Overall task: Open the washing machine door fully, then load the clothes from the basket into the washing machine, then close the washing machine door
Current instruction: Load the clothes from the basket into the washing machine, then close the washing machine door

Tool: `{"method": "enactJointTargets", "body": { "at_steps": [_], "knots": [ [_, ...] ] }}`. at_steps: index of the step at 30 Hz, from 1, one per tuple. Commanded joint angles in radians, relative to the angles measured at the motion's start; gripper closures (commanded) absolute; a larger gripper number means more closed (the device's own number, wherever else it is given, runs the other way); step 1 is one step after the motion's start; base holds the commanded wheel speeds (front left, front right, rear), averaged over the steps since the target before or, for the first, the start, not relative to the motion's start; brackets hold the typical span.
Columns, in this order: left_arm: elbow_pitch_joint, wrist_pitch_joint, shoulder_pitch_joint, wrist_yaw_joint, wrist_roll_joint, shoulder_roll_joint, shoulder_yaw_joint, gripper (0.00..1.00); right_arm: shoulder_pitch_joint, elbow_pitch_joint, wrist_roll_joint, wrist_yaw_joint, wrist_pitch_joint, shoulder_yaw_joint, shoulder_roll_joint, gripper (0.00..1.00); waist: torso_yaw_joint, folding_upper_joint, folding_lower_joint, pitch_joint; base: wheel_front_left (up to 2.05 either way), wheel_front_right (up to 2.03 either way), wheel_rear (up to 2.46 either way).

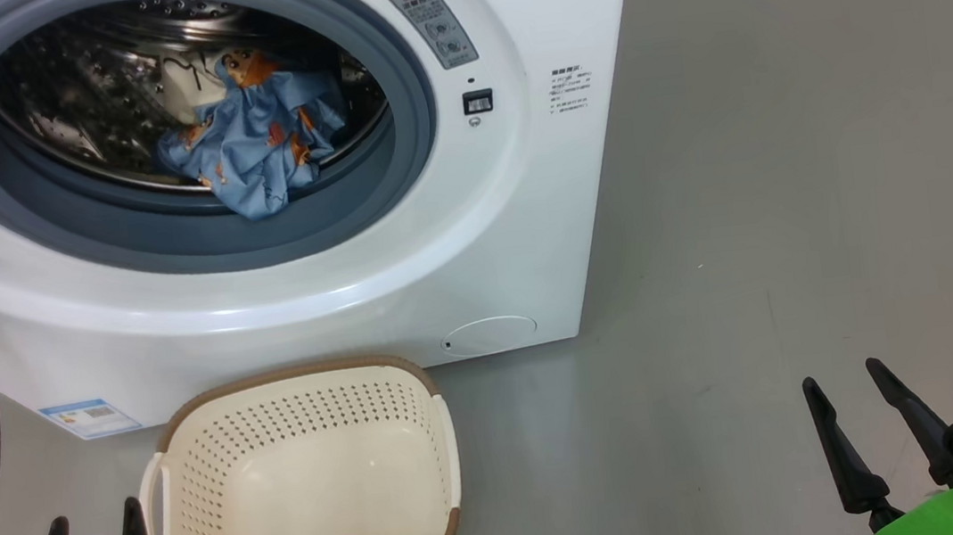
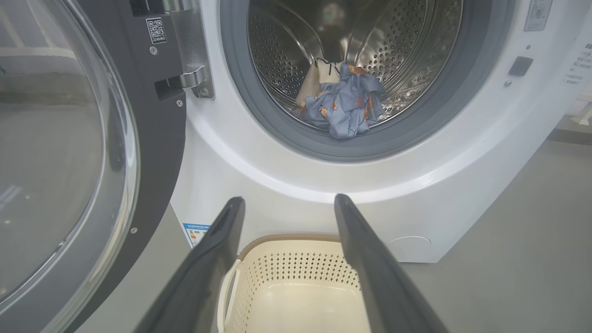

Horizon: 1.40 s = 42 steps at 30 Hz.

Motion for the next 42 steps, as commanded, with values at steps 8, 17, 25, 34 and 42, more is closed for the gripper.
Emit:
{"method": "enactJointTargets", "body": {
  "at_steps": [8,17,25,34,42],
  "knots": [
    [-0.04,-0.006,-0.02,-0.002,-0.002,0.021,0.029,0.0,0.006,-0.031,0.002,0.003,-0.005,0.019,-0.01,0.0,0.001,0.0,0.0,0.004,0.0,0.0,0.0],
    [-0.039,-0.006,-0.02,-0.002,-0.008,0.02,0.034,0.0,0.008,-0.032,0.001,0.003,-0.005,0.018,-0.007,0.0,0.004,0.0,0.0,0.002,-0.58,0.58,0.0],
    [-0.051,-0.006,-0.023,-0.002,-0.016,0.025,0.026,0.0,0.0,-0.032,0.001,0.003,-0.005,0.018,-0.006,0.0,0.007,0.0,0.0,0.012,-1.55,1.55,0.0],
    [-0.053,-0.006,-0.031,-0.002,-0.01,0.024,0.023,0.0,-0.003,-0.032,0.002,0.003,-0.005,0.016,-0.006,0.0,0.013,0.0,0.0,0.018,-0.76,0.76,0.0],
    [-0.035,-0.006,-0.05,-0.002,-0.016,0.012,0.012,0.0,-0.002,-0.032,0.001,0.003,-0.005,0.013,-0.011,0.0,0.062,0.0,0.0,0.019,-0.01,0.01,0.0]
  ]
}}
